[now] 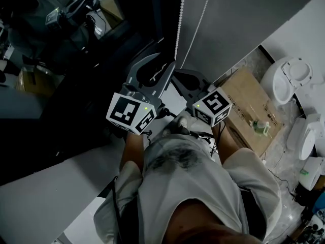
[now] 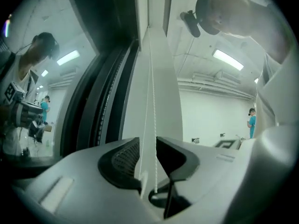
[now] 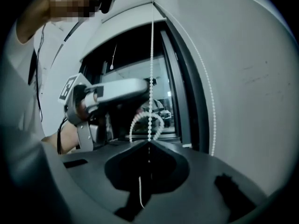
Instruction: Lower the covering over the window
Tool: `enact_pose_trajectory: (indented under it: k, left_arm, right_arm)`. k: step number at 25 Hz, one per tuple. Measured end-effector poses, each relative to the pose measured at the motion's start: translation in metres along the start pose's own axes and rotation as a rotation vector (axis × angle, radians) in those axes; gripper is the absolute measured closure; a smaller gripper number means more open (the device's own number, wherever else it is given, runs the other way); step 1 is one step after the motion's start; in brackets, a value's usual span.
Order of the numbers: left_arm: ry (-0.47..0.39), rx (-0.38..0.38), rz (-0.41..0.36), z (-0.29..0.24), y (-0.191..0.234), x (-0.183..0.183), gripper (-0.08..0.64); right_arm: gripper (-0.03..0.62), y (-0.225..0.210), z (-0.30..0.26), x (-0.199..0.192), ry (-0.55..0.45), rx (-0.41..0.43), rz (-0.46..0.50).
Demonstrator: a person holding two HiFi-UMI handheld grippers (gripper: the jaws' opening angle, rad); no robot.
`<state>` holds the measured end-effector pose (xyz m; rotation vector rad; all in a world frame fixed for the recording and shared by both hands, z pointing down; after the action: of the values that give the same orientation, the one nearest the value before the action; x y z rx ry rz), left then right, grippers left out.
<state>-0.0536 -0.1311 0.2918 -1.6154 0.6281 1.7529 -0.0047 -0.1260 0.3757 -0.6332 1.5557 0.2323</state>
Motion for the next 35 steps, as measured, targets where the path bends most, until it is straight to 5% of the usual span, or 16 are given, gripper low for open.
enact_pose_trajectory:
  k: [7,15,35]
  left_arm:
    - [-0.115,-0.023,-0.061,-0.022,0.002,0.055,0.453]
    - [-0.124,-0.028,-0.108,-0.025,-0.005,0.064,0.540]
    - [0.037,-0.057,-0.010,-0.016,-0.008,-0.014,0.543]
  right_arm:
    - [0.575,0.007,-0.002,0.000,0.011,0.006,0.014]
    - [0.574,0.009,-0.001,-0.002,0.013,0.001,0.020]
    - [0.574,0.003,-0.011,-0.077,0.219,-0.012,-0.032]
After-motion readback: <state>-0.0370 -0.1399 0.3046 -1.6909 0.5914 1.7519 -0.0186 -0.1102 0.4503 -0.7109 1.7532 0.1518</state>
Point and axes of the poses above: the fingertips, and each gripper's own axes: z backward along the fingers, y to its left, x out of its top, the point moved 3 cm from there along z, backward along the fingers, and after that the axes turned 9 degrees about -z, right-handed, at the moved point
